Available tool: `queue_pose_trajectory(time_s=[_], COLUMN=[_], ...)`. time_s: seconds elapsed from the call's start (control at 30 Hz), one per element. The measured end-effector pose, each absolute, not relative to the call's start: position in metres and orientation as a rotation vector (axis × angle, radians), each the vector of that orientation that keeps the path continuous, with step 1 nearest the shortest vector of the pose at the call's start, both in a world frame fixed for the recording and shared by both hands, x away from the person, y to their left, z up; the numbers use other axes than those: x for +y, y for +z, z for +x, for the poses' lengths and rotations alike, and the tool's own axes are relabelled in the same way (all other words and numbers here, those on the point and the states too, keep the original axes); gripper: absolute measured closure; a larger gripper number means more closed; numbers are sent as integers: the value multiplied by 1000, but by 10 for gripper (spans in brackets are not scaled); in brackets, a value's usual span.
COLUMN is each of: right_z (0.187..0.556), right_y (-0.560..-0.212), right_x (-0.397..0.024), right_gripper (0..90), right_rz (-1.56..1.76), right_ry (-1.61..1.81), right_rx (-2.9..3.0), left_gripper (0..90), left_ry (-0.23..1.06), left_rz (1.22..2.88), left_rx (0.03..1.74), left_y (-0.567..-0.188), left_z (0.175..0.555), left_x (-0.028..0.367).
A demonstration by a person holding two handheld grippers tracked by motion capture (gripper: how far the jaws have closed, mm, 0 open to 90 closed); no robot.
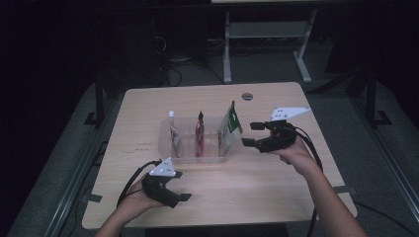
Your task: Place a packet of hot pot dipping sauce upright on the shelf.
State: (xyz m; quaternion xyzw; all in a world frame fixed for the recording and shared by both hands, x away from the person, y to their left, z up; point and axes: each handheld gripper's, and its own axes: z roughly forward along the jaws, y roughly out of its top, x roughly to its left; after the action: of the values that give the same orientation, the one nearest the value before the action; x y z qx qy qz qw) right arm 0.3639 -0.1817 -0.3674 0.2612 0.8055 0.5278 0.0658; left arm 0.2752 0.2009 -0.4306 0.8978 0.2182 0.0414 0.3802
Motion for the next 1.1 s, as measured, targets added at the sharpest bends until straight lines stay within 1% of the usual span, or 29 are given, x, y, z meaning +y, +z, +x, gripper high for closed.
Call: queue_pose_trajectory(time_s=[0.3,0.5,0.83,1.1], right_z=[344,330,308,303], right_y=[-388,-401,-423,-429], right_x=[-201,-209,-221,-225], right_gripper=[237,208,185,177], right_rz=[839,858,900,905], right_ry=[1519,1427,1296,1242], right_rx=[2467,2493,2512,2519], left_gripper=[167,161,151,146], left_ry=[107,111,106,106], left_rz=[2310,2311,2339,2375], left_rx=[565,561,564,544], left_y=[-432,-434,-439,-443], left_z=[277,277,279,279], left_x=[205,207,209,208])
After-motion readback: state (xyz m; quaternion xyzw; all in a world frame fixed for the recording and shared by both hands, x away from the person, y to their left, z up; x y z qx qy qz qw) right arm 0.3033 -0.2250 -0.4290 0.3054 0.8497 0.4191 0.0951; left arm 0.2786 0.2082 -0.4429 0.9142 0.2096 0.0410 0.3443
